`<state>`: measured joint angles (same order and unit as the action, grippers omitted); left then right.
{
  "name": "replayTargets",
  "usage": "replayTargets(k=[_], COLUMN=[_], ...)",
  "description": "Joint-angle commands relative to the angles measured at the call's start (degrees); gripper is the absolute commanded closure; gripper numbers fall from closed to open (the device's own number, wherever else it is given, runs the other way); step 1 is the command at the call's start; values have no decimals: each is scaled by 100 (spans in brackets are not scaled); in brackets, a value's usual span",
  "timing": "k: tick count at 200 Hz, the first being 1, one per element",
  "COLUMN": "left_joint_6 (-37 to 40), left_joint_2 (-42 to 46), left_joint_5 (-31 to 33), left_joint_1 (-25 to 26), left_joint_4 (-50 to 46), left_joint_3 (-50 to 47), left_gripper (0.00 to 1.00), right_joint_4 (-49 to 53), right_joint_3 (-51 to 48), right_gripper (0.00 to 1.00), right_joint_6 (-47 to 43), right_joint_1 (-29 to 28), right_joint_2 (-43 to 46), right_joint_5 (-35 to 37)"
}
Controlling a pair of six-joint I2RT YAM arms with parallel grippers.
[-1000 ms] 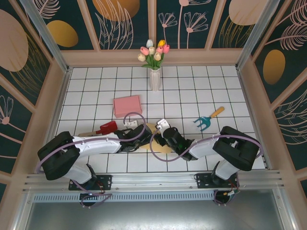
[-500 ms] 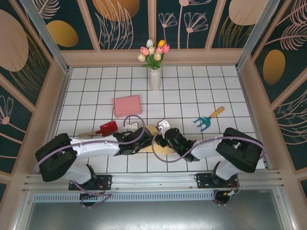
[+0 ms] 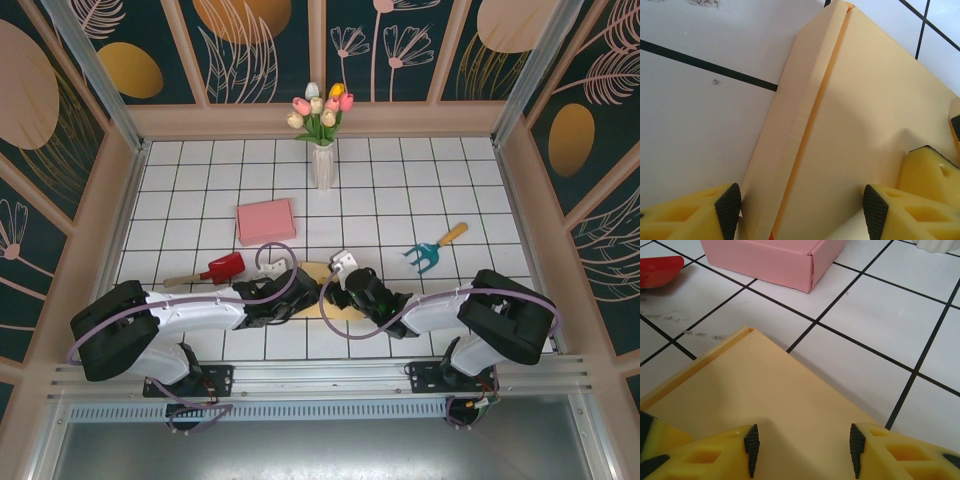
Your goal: Fold the paper box
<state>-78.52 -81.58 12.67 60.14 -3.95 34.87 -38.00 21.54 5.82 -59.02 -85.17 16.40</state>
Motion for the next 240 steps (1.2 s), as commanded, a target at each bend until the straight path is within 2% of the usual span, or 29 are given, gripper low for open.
replayTargets(k=[1, 17, 92, 131, 179, 203, 240], left_joint_6=[-155, -150, -199, -227, -269, -319, -369], left_joint_2=[-105, -168, -227, -209, -271, -271, -295], left_joint_5=[77, 115, 214, 245, 210, 244, 305], left_joint_1=[33, 32, 32, 32, 33, 28, 32], left_joint_4=[137, 131, 123, 157, 192, 192, 166], left_joint_3=[-104, -121, -165, -200, -174, -174, -182], left_gripper=[33, 37, 38, 38, 39, 40, 40], right_joint_4=[-133, -40, 743, 1439, 2414, 2716, 2819], right_joint_3=[-118, -132, -318, -745, -1252, -1428, -1504], right_gripper=[46, 47, 47, 49, 55, 59, 58], right_joint_6=[224, 279, 777, 1630, 2637, 3047, 3362], right_joint_1=[-57, -57, -69, -75, -135, -217, -495], right_joint_2=[211, 426, 1787, 2905, 4031, 4313, 4286], right_joint_5=[-109, -111, 191, 620, 426, 342, 307])
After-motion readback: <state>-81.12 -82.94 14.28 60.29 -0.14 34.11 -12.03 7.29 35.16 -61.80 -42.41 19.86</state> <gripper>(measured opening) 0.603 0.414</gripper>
